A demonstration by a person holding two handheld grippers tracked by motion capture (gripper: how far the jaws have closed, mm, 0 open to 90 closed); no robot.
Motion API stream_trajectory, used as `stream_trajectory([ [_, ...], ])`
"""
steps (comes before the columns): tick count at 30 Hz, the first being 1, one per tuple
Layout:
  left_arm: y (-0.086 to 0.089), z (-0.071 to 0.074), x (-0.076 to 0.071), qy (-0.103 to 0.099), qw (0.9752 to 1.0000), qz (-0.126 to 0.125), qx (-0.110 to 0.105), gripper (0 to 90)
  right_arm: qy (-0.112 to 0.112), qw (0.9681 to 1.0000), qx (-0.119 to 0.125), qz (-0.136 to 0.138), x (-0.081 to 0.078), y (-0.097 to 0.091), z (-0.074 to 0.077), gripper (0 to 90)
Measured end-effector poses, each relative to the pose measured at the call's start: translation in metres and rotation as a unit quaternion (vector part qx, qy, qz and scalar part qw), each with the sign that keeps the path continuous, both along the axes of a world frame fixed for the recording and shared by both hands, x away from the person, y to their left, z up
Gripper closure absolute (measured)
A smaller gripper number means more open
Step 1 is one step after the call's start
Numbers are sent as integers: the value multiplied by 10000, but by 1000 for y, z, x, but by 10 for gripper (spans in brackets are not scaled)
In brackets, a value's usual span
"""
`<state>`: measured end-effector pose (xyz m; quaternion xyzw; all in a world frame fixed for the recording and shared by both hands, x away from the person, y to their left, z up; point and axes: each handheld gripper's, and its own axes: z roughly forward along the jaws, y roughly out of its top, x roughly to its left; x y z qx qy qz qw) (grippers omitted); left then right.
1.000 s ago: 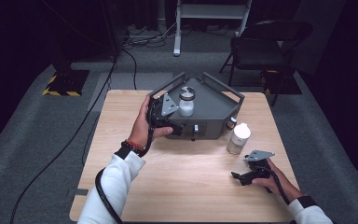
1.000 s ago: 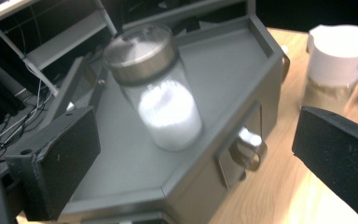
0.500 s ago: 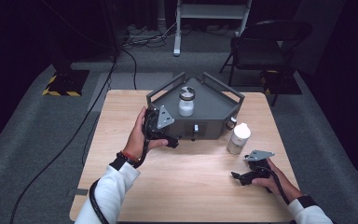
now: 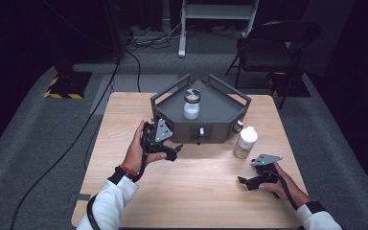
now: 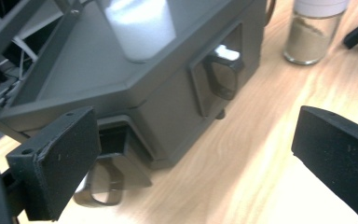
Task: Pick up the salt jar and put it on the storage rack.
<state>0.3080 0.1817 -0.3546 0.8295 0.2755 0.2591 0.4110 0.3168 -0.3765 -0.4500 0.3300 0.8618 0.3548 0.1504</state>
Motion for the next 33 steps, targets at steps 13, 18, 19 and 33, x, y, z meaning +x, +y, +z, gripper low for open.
stream_trajectory([
  [13,9,-21,-18,248,9997,-84,-2,8,2,10000,0,-7,0,0,0,0],
  [18,14,-29,-22,332,9994,-56,25,8,2,10000,-1,-7,0,0,0,0],
  [19,15,-31,-22,353,9994,-37,44,8,2,10000,-1,-8,0,0,0,0],
  [33,28,-48,-33,559,9984,5,109,10,3,10000,0,-18,-1,0,0,0],
])
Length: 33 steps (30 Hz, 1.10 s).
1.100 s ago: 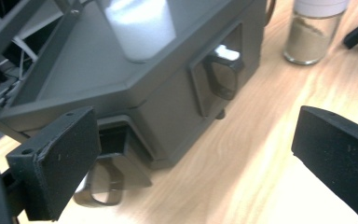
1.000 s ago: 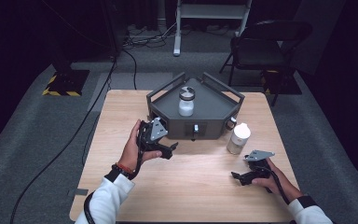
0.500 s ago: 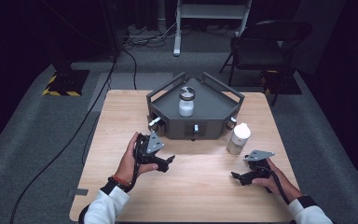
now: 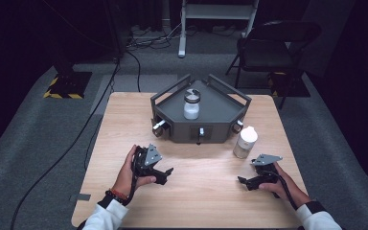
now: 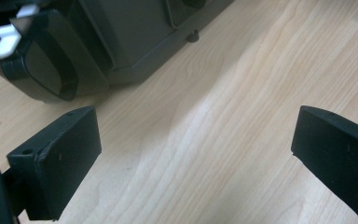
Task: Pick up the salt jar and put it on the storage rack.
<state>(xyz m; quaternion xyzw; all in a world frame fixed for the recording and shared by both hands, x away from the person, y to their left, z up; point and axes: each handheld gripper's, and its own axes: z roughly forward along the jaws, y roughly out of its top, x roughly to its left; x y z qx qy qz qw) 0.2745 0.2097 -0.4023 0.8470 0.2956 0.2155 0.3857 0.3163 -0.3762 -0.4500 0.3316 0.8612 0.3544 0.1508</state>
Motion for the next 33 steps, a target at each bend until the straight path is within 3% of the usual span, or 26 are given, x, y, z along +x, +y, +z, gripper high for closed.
stream_trajectory([
  [15,15,-17,-14,245,9996,115,89,10,1,10000,1,-4,0,0,0,0],
  [33,17,-34,-3,706,9965,292,335,11,4,10000,1,-2,0,0,0,0],
])
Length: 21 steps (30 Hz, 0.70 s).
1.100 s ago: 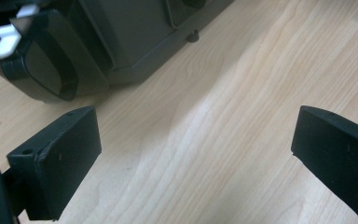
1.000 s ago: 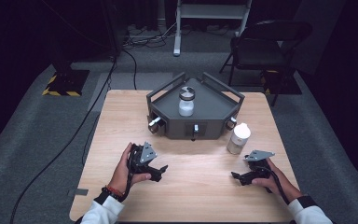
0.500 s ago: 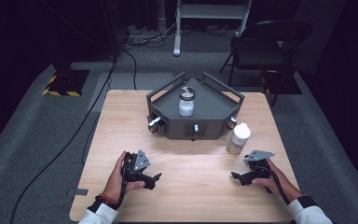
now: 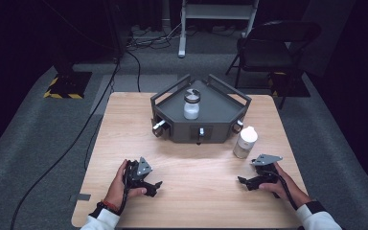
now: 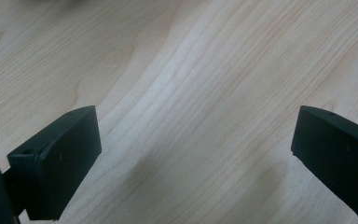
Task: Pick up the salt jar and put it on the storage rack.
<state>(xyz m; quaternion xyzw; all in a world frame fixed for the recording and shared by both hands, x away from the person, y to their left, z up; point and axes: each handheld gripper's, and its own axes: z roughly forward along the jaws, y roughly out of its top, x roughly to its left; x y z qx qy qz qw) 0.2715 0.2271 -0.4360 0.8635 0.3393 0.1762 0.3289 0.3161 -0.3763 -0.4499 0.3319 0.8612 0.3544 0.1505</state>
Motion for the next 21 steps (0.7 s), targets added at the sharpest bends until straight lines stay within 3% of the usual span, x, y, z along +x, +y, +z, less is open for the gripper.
stream_trajectory([
  [11,3,-7,9,269,9996,23,67,14,0,10000,0,1,0,0,0,0],
  [21,12,-13,12,375,9990,151,-201,3,0,10000,0,2,0,0,0,0],
])
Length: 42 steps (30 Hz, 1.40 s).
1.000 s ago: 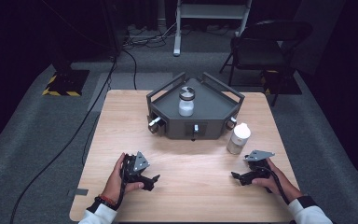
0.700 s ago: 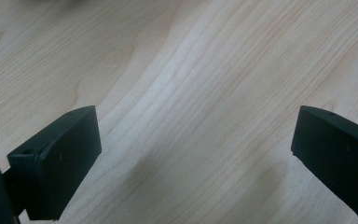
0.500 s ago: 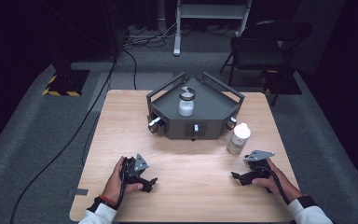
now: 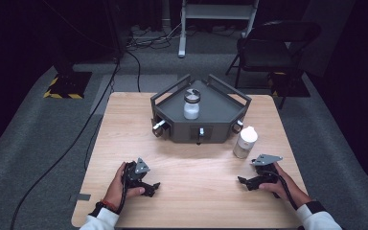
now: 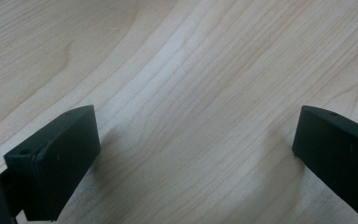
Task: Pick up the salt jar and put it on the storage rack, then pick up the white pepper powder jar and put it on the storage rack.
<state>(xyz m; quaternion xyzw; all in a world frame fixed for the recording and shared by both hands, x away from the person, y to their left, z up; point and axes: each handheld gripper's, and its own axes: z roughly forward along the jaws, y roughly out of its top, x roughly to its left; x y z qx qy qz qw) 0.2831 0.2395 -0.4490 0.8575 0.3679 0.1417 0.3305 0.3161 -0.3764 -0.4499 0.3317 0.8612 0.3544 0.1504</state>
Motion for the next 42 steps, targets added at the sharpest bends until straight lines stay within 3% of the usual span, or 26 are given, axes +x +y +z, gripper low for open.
stream_trajectory([
  [4,5,-6,-4,-120,9999,-10,-118,1,-1,10000,1,-5,0,0,0,0],
  [42,6,-6,-6,-114,9998,102,-127,1,3,10000,-7,-1,0,0,0,0],
])
